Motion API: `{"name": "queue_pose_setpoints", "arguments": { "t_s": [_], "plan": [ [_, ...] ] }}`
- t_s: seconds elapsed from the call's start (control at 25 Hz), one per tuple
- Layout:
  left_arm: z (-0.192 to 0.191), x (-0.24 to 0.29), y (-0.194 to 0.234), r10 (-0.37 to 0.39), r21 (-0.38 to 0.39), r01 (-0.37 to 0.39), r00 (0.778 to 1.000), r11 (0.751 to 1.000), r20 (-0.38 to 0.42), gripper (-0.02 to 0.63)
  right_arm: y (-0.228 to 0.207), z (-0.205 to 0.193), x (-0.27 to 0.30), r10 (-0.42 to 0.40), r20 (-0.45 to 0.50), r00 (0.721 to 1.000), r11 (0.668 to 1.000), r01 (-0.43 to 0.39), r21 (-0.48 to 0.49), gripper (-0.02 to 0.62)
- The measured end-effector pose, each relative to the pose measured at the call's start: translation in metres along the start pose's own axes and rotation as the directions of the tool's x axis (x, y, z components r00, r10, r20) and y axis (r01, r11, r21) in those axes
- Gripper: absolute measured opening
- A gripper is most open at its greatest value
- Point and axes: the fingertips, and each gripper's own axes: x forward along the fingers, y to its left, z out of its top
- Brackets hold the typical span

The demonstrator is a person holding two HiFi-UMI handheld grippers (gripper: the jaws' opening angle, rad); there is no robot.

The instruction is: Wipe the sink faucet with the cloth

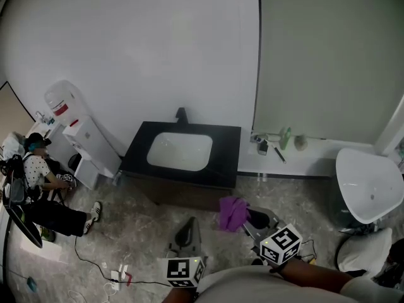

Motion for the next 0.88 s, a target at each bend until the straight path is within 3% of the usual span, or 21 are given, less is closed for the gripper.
{"name": "queue_pose_setpoints", "arguments": {
  "t_s": [0.24, 0.52, 0.88],
  "plan": [
    [0.001, -0.023, 0.045, -0.004, -0.01, 0.004, 1.0, 1.0, 0.002, 0.006, 0.028, -0.001, 0.014, -0.043, 0.01, 0.999, 0.999, 0.042, 0.01, 0.058],
    [-0.004, -0.044, 0.094, -0.027, -0.023, 0.027, 1.0, 0.999, -0.005, 0.006, 0.025, 0.014, 0.031, -0.161, 0.042, 0.986, 0.987, 0.16, 0.022, 0.058],
    [0.0, 0.009, 0.153, 0.021, -0.006, -0.021, 1.0, 1.0, -0.005, 0.006, -0.013, 0.02, 0.115, -0.133, 0.04, 0.99, 0.991, 0.131, 0.041, 0.058]
  ]
}}
